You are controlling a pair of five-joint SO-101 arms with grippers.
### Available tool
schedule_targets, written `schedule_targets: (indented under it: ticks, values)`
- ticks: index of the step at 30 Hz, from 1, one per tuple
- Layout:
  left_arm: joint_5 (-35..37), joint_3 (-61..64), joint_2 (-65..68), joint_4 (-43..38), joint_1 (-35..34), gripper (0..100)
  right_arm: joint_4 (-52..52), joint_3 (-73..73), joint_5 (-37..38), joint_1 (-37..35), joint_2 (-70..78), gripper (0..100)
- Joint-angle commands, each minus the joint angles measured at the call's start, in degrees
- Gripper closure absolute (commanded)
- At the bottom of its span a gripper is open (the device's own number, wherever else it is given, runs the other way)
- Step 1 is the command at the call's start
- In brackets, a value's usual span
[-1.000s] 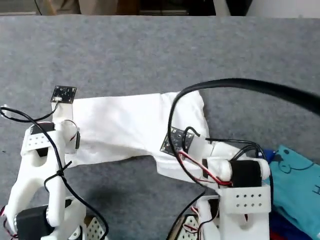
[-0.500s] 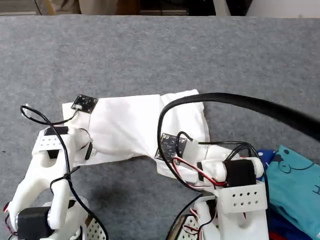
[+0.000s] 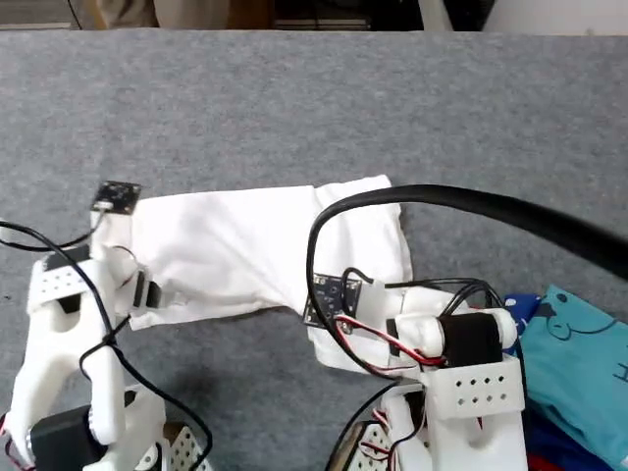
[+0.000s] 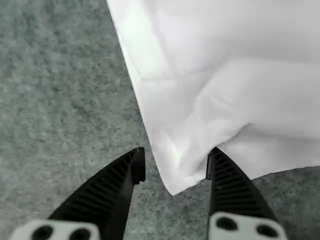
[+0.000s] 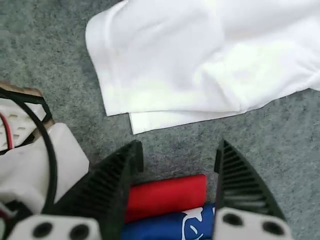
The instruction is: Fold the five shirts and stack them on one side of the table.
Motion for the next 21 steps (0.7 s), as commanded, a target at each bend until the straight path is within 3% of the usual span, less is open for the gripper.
schedule_targets:
  ticks: [1,5,8,10,15,21]
  values:
    - [-4.1,-9.0,-1.6,8.0,-1.8,79,2.7,-6.0,1.4,-0.8,-0.4,75.0]
    - [-4.0,-19.3,-1.6,13.0,-4.8,82,0.9,-13.1,1.3,1.7,0.1,75.6]
    - [2.2,-26.1,-0.9,12.0,-5.5,95,-6.9,-13.1,1.1,3.9,1.9,87.8]
    - [8.9,-26.5,-0.6,8.8,-2.6,98,-12.8,-12.6,-1.3,4.1,6.5,99.4]
    - [23.1,-20.7,4.3,-6.4,5.1,98,-25.1,-19.0,-12.7,2.5,27.4,98.2]
    - [30.8,-19.9,16.9,-17.8,10.9,98,-29.9,-36.9,-23.3,-0.9,54.0,99.3]
